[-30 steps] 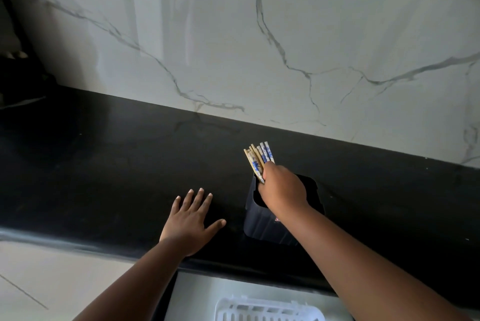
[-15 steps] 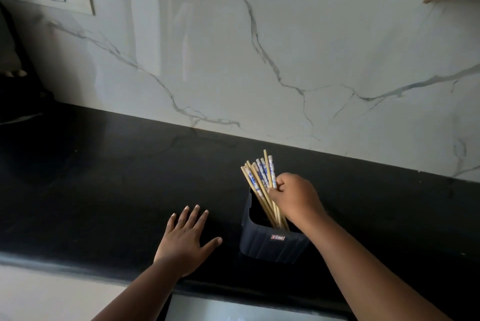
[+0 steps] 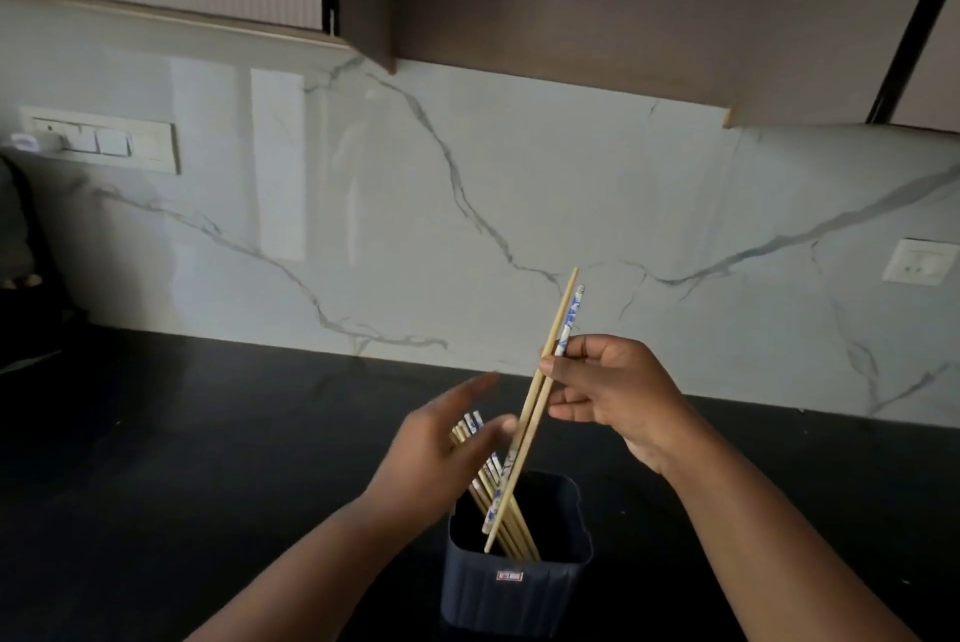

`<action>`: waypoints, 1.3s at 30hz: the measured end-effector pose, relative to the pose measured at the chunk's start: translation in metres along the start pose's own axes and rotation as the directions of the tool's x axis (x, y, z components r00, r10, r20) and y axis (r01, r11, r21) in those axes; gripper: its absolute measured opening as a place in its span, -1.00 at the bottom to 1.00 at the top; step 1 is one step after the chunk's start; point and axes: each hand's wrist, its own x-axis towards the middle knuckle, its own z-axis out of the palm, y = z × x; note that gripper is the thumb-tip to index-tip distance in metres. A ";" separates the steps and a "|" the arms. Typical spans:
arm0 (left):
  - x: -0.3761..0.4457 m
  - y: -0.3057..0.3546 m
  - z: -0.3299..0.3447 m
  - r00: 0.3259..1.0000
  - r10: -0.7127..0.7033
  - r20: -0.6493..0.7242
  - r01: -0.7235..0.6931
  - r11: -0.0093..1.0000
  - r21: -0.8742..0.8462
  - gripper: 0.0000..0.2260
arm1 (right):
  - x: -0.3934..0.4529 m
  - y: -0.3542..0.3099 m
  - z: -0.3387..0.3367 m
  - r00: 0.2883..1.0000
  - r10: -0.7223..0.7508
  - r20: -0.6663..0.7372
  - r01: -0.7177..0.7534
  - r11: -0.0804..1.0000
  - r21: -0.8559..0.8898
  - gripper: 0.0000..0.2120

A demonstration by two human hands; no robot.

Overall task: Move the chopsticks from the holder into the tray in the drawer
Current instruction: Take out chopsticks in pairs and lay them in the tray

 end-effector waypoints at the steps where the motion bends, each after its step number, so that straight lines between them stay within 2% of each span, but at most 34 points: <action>1: 0.006 0.018 0.001 0.994 -0.050 0.099 0.066 0.985 -0.157 -0.52 | -0.003 -0.003 0.003 1.000 -0.011 0.021 0.011 1.000 0.011 -0.89; 2: 0.011 0.030 0.003 0.984 -0.077 0.160 0.115 0.963 -0.244 -0.65 | -0.005 -0.005 0.006 0.999 -0.025 0.031 0.024 1.000 0.019 -0.89; 4: 0.015 0.044 0.003 0.976 -0.128 0.175 0.176 0.940 -0.291 -0.88 | -0.010 -0.009 0.010 0.999 -0.046 0.026 0.045 0.999 0.021 -0.89; 8: 0.010 0.047 0.005 0.952 -0.212 0.219 0.281 0.889 -0.360 -0.86 | -0.020 -0.013 0.008 0.999 -0.049 0.020 0.049 0.999 0.001 -0.92; 11: 0.007 0.049 0.007 0.938 -0.276 0.211 0.341 0.845 -0.412 -0.89 | -0.028 -0.019 -0.001 0.996 -0.070 -0.059 0.067 0.996 -0.053 -0.89; 13: 0.006 0.046 0.005 0.928 -0.324 0.182 0.371 0.802 -0.467 -0.90 | -0.039 -0.029 -0.008 0.962 -0.227 -0.151 0.220 0.973 -0.063 -0.87; 14: 0.005 0.045 0.002 0.924 -0.338 0.177 0.381 0.785 -0.490 -0.89 | -0.048 -0.036 -0.011 0.903 -0.384 -0.191 0.368 0.923 -0.115 -0.86; 15: 0.004 0.044 -0.001 0.921 -0.344 0.183 0.389 0.771 -0.505 -0.87 | -0.057 -0.043 -0.014 0.793 -0.578 -0.191 0.535 0.811 -0.234 -0.85; 16: 0.004 0.043 -0.004 0.918 -0.345 0.197 0.396 0.759 -0.517 -0.85 | -0.067 -0.046 -0.016 0.645 -0.755 -0.123 0.667 0.634 -0.392 -0.83; 17: 0.003 0.042 -0.007 0.914 -0.343 0.218 0.405 0.744 -0.531 -0.82 | -0.075 -0.047 -0.017 0.499 -0.866 -0.008 0.741 0.431 -0.515 -0.80; 18: 0.003 0.043 -0.009 0.910 -0.337 0.243 0.415 0.722 -0.553 -0.78 | -0.081 -0.044 -0.016 0.398 -0.910 0.113 0.767 0.263 -0.584 -0.77; 19: 0.002 0.044 -0.010 0.905 -0.329 0.271 0.426 0.692 -0.583 -0.73 | -0.083 -0.038 -0.015 0.354 -0.910 0.215 0.775 0.157 -0.612 -0.75; 21: 0.002 0.049 -0.011 0.898 -0.302 0.320 0.440 0.626 -0.644 -0.66 | -0.082 -0.022 -0.010 0.334 -0.859 0.387 0.764 0.007 -0.645 -0.71; 23: 0.001 0.052 -0.012 0.891 -0.283 0.356 0.455 0.562 -0.690 -0.70 | -0.077 -0.003 -0.006 0.336 -0.781 0.527 0.732 -0.136 -0.668 -0.73; 24: 0.000 0.053 -0.013 0.887 -0.276 0.370 0.461 0.540 -0.704 -0.74 | -0.074 0.006 -0.005 0.341 -0.748 0.569 0.727 -0.173 -0.664 -0.74; 26: -0.001 0.056 -0.013 0.879 -0.270 0.393 0.476 0.530 -0.702 -0.78 | -0.069 0.020 -0.004 0.355 -0.718 0.599 0.733 -0.183 -0.655 -0.74; 32: -0.006 0.058 -0.012 0.838 -0.326 0.437 0.542 0.582 -0.606 -0.73 | -0.068 0.041 0.003 0.353 -0.698 0.623 0.759 -0.176 -0.627 -0.66; 36: -0.008 0.054 -0.010 0.821 -0.369 0.435 0.569 0.591 -0.572 -0.73 | -0.067 0.047 0.004 0.353 -0.684 0.639 0.764 -0.183 -0.618 -0.71; 39: -0.008 0.051 -0.007 0.818 -0.372 0.437 0.571 0.616 -0.543 -0.70 | -0.065 0.051 0.006 0.396 -0.647 0.652 0.757 -0.172 -0.630 -0.78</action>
